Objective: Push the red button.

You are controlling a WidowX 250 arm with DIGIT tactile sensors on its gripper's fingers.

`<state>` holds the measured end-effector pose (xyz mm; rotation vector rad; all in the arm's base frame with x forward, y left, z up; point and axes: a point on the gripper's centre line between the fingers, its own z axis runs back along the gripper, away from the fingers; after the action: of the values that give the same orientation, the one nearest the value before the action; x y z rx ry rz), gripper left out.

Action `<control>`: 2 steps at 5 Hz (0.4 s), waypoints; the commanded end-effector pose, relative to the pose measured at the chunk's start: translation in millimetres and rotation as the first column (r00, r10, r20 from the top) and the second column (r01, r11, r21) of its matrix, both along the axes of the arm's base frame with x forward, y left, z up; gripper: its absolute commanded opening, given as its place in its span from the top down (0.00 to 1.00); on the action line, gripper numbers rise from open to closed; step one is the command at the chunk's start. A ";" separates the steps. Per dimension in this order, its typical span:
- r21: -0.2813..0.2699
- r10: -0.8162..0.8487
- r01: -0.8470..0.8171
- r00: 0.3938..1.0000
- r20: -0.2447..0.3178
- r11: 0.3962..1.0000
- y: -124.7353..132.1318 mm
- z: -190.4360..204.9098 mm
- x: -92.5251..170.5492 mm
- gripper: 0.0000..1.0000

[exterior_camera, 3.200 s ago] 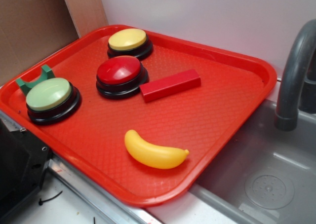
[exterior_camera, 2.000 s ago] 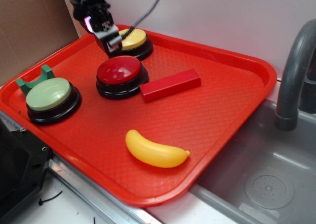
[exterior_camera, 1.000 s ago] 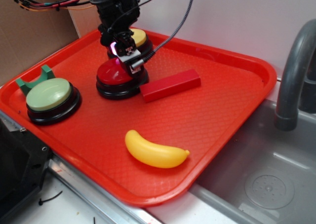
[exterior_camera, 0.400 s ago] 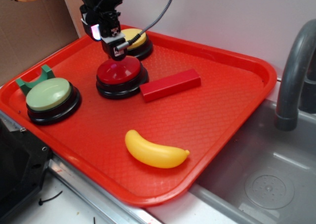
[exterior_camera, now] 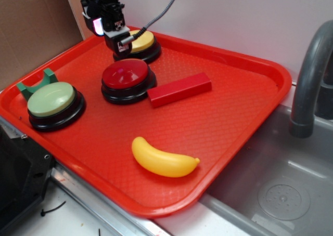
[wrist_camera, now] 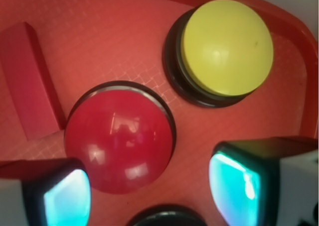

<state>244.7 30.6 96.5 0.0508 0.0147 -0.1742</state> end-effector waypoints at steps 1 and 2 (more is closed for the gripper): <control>0.008 0.012 -0.013 0.996 0.092 1.000 -2.0 30.4 9.6 0.00; 0.008 0.025 -0.025 0.997 0.078 1.000 -0.8 34.3 8.9 0.00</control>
<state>243.7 30.3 110.7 0.0515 0.0205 -0.1539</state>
